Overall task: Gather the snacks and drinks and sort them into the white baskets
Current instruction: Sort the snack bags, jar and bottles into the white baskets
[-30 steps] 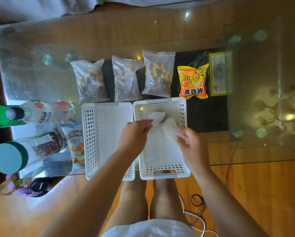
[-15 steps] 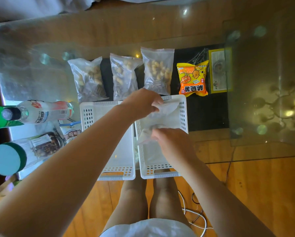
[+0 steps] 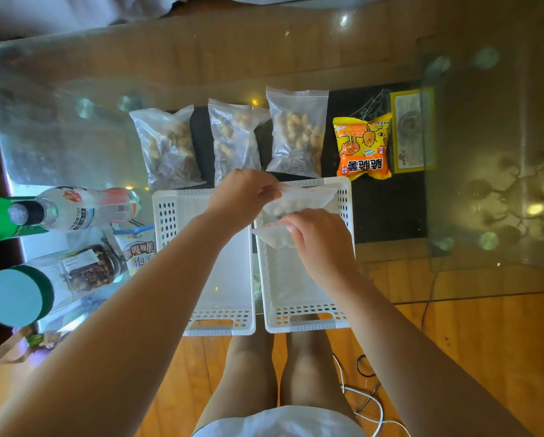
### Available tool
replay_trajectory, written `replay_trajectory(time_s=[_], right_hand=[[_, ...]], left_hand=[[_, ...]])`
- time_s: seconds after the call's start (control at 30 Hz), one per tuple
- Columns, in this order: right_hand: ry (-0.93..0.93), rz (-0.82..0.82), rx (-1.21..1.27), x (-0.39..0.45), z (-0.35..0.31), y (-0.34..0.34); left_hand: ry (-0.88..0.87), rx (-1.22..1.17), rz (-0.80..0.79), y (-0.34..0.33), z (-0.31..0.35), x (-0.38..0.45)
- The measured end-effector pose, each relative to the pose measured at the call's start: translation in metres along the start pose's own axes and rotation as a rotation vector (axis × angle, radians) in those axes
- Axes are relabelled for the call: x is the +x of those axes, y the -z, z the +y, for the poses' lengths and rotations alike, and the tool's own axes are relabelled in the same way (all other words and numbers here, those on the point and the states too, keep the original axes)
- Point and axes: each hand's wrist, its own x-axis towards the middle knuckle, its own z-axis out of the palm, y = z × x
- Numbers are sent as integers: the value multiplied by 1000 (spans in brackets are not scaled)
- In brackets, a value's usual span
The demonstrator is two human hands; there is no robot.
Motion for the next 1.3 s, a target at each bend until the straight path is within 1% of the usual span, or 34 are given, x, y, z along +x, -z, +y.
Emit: replay_trajectory(time_s=[0.1,0.17,0.23,0.33,0.37,0.4,0.47,0.53,0.6,0.73,0.87,0.97,1.03,1.1,1.17,1.23,1.3], right_hand=[[23,194,38,-16,-4,-3],[28,293,23,-33,-7,-13],[-1,306,20,-48,-10,-25],[-74,233,-28,-58,-9,-42],[-83,202,-45,-56,-8,-46],[-85,178,-60,-52,-7,-49],[-78,149,-90,-38,-5,-52],[-72,140,-129,-21,-2,-50],[-74,123,-173,-5,1,-46],[-84,74,-248,11,6,-42],[-114,48,-280,12,9,-41],[-138,39,-272,15,10,-40],[-142,35,-271,18,11,-39],[-126,52,-266,20,12,-35],[-101,55,-276,23,15,-31],[-88,7,-323,26,21,-28],[-94,-61,-360,31,26,-27]], left_hand=[[-15,-118,36,0,-7,-3],[39,-266,70,1,-15,-7],[166,-398,153,0,-29,-14],[413,-582,254,-12,-51,-35],[486,-604,242,-21,-57,-42],[554,-602,186,-30,-61,-49],[666,-651,-1,-48,-64,-60],[724,-786,-149,-64,-60,-65],[752,-905,-187,-73,-54,-68],[763,-1015,-137,-80,-46,-66],[744,-1041,-147,-78,-45,-65],[742,-1002,-174,-75,-47,-64],[725,-886,-144,-69,-47,-62],[624,-680,3,-61,-46,-61],[450,-596,166,-51,-41,-61],[327,-555,207,-44,-33,-56],[286,-486,203,-41,-28,-45]])
